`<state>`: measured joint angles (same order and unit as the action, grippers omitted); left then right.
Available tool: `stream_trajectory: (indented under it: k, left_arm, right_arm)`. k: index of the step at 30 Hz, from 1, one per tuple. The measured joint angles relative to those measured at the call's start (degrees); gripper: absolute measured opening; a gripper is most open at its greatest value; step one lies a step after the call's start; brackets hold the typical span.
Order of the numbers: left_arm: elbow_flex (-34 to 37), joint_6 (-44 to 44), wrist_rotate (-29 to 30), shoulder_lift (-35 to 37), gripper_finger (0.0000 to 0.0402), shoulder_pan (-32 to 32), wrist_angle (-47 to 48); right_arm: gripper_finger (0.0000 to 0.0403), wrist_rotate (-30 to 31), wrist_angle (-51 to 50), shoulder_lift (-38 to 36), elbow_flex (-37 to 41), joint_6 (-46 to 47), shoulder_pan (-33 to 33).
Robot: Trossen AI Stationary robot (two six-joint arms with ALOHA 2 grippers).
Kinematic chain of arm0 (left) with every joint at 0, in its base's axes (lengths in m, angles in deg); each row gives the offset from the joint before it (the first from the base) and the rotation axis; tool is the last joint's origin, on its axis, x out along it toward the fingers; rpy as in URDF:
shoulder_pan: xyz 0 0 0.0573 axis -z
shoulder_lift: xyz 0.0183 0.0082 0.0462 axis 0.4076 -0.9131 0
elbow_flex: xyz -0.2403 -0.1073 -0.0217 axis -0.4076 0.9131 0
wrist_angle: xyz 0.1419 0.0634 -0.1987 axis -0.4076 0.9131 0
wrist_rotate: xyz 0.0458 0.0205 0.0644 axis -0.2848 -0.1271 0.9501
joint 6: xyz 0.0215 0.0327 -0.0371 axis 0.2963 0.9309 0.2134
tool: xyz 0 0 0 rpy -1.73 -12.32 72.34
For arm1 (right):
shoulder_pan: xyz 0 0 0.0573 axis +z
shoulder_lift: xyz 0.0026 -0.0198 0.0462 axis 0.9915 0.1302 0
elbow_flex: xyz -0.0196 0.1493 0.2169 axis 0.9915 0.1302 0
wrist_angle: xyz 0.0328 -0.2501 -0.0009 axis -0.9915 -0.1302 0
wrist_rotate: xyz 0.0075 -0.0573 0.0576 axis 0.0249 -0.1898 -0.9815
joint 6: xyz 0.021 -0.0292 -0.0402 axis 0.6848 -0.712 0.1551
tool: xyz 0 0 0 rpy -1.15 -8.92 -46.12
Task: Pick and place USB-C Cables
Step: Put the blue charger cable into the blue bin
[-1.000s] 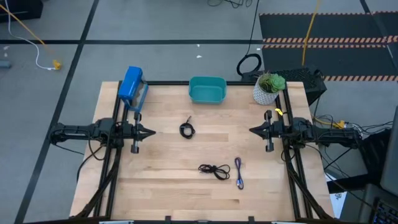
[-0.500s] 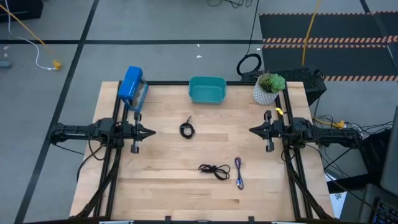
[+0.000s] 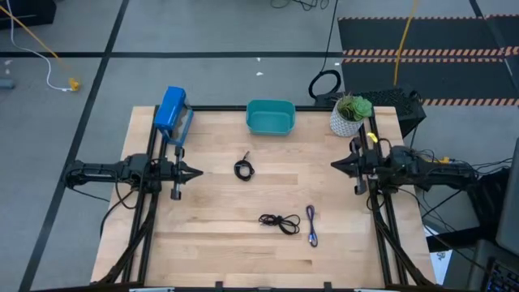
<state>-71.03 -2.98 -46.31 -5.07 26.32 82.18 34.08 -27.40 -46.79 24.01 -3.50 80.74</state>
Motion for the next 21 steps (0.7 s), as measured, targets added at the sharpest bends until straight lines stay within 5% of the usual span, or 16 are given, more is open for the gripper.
stream_trajectory:
  k: [21]
  left_arm:
    - [0.0,0.0,0.0,0.0,0.0019,0.0,0.0]
  right_arm:
    - [0.0000,-3.0,-20.0,22.2,-36.3,0.3,0.0]
